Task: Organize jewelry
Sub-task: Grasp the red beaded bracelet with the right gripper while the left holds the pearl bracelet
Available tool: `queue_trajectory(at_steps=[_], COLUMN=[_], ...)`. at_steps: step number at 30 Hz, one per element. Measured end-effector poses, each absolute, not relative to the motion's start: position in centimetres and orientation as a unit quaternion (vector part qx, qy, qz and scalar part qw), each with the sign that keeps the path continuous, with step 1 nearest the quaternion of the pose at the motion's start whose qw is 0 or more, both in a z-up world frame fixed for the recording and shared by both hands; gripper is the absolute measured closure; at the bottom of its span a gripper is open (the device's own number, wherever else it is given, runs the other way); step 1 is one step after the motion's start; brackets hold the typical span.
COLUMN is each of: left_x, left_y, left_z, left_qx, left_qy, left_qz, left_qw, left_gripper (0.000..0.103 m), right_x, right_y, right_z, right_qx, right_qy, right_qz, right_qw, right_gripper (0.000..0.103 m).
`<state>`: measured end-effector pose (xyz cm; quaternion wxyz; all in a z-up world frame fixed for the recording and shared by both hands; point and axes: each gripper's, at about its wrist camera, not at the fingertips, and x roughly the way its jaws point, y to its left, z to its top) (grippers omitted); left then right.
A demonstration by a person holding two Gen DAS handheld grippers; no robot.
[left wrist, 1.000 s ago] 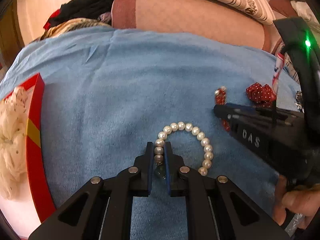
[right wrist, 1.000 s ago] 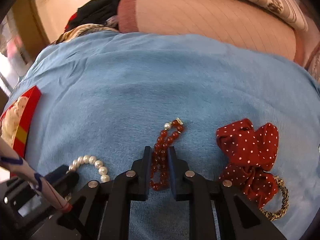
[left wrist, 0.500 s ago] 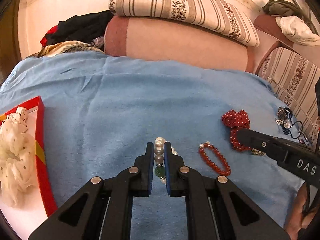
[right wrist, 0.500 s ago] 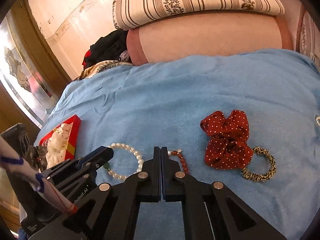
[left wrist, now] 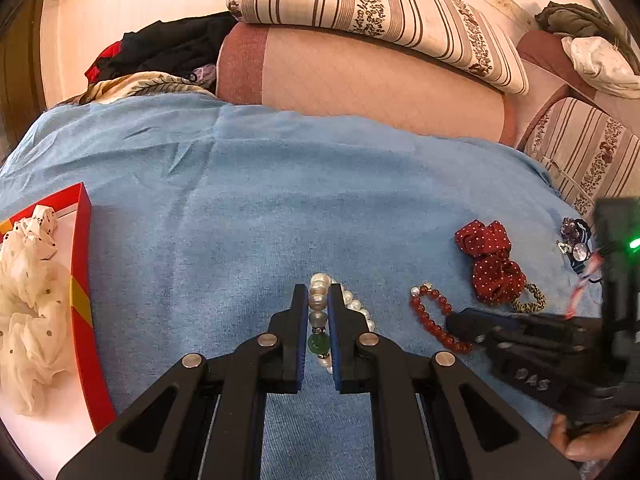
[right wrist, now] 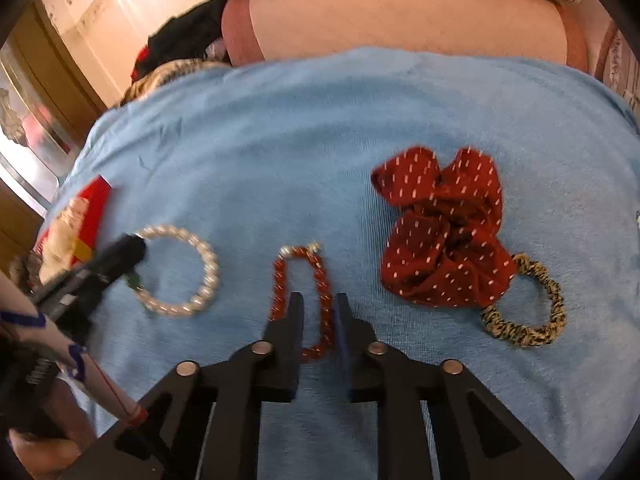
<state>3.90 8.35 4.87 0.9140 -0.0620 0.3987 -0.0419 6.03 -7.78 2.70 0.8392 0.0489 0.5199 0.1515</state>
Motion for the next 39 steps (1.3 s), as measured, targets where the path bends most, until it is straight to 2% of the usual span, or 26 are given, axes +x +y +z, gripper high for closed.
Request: queue_trajectory(at_steps=[4, 6, 11, 18, 25, 39], left_x=[3.7, 3.6, 3.4, 3.3, 3.1, 2.8], left_y=[8.3, 8.2, 8.3, 8.2, 8.1, 8.1], left_z=[4.9, 5.0, 5.6, 6.2, 6.8, 7.1], left_qx=[-0.061, -0.058, -0.054, -0.053, -0.05, -0.045], left_qy=[0.399, 0.397, 0.386, 0.372, 0.357, 0.354], left_qz=[-0.045, -0.044, -0.04, -0.046, -0.047, -0.048], left_qw=[0.914, 0.915, 0.92, 0.926, 0.931, 0.933], left_gripper=[0.094, 0.094, 0.094, 0.094, 0.094, 0.094], right_x=[6.2, 6.4, 6.1, 4.5, 3.7, 3.5], right_y=[-6.2, -5.8, -7.4, -8.0, -8.3, -8.3], right_z=[2.0, 2.1, 3.7, 7.8, 9.4, 9.8], right_qx=[-0.014, -0.026, 0.039, 0.082, 0.125, 0.13], right_qy=[0.504, 0.494, 0.483, 0.427, 0.395, 0.391], right_qz=[0.15, 0.146, 0.163, 0.202, 0.238, 0.241], right_qw=[0.85, 0.857, 0.86, 0.878, 0.879, 0.879], right_gripper=[0.086, 0.095, 0.095, 0.095, 0.095, 0.095])
